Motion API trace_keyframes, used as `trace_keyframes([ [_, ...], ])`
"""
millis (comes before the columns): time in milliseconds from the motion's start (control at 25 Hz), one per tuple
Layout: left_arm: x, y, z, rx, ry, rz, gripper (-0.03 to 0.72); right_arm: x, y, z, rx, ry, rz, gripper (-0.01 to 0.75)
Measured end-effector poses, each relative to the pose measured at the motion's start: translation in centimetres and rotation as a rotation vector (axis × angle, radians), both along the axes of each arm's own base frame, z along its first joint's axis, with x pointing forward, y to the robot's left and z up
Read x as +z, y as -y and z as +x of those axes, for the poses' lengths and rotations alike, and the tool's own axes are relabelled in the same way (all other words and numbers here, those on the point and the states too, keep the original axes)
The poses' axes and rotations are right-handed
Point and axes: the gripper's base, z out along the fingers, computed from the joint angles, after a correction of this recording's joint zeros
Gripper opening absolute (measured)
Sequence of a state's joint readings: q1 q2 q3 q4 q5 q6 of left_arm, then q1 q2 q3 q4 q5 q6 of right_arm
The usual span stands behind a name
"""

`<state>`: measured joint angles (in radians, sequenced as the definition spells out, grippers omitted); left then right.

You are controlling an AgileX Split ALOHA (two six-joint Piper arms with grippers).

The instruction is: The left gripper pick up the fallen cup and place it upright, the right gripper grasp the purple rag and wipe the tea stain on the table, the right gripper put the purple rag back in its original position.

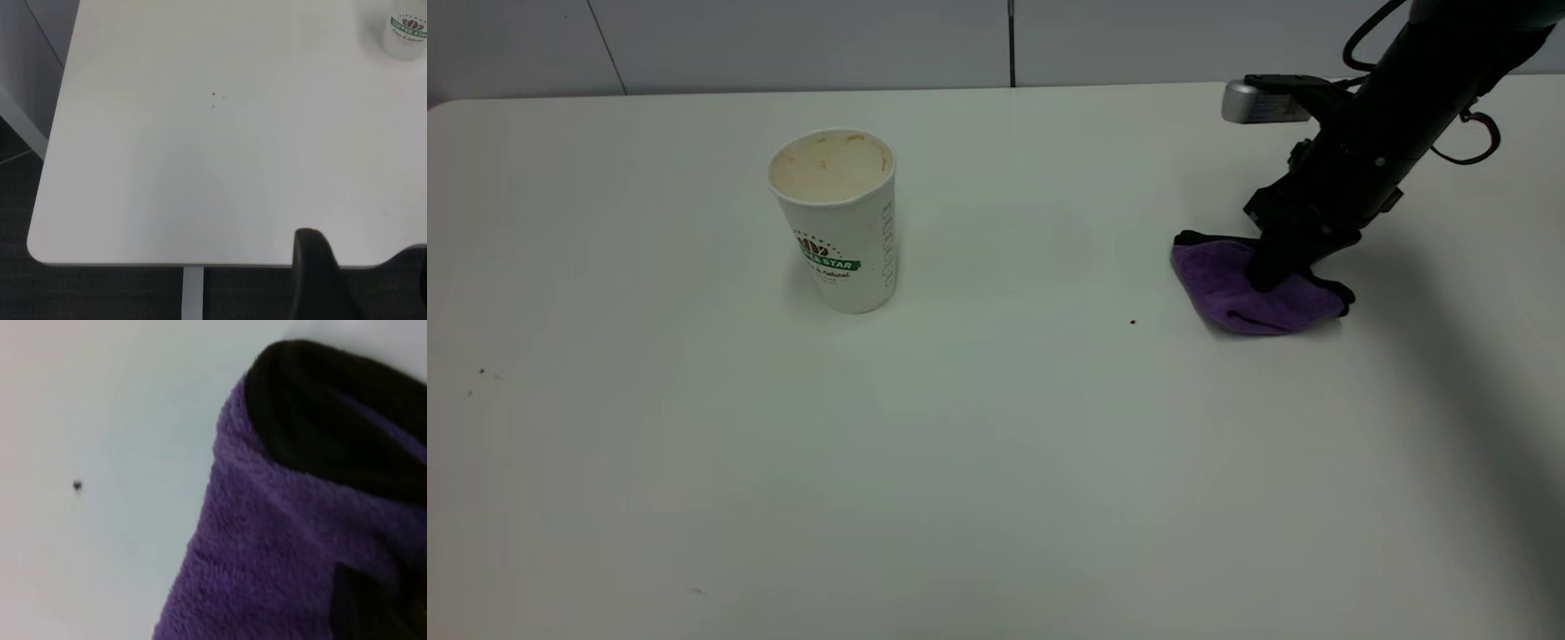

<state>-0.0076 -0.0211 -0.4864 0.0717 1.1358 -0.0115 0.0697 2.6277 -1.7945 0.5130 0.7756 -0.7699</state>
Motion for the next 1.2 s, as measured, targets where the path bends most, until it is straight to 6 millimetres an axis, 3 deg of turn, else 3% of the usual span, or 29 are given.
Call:
trace_keyframes([
  [280,0.0,0.0,0.0,0.000,0.000,0.000,0.414,0.1,0.6,-0.3,-0.012,-0.043,-0.062,0.113],
  [360,0.0,0.0,0.0,0.000,0.000,0.000,0.414,0.4,1.0,-0.3,-0.003,-0.043,-0.109,0.174],
  [560,0.0,0.0,0.0,0.000,0.000,0.000,0.414,2.3,2.0,-0.1,0.061,-0.005,-0.214,0.411],
  [680,0.0,0.0,0.0,0.000,0.000,0.000,0.414,5.1,2.1,0.3,0.056,0.030,-0.214,0.505],
  [800,0.0,0.0,0.0,0.000,0.000,0.000,0.414,8.4,1.7,0.2,0.040,0.032,-0.168,0.534],
  [1000,0.0,0.0,0.0,0.000,0.000,0.000,0.414,14.4,1.1,-1.5,0.010,-0.065,-0.088,0.513],
  [1200,0.0,0.0,0.0,0.000,0.000,0.000,0.414,20.8,1.0,-3.1,-0.109,-0.057,-0.060,0.442],
])
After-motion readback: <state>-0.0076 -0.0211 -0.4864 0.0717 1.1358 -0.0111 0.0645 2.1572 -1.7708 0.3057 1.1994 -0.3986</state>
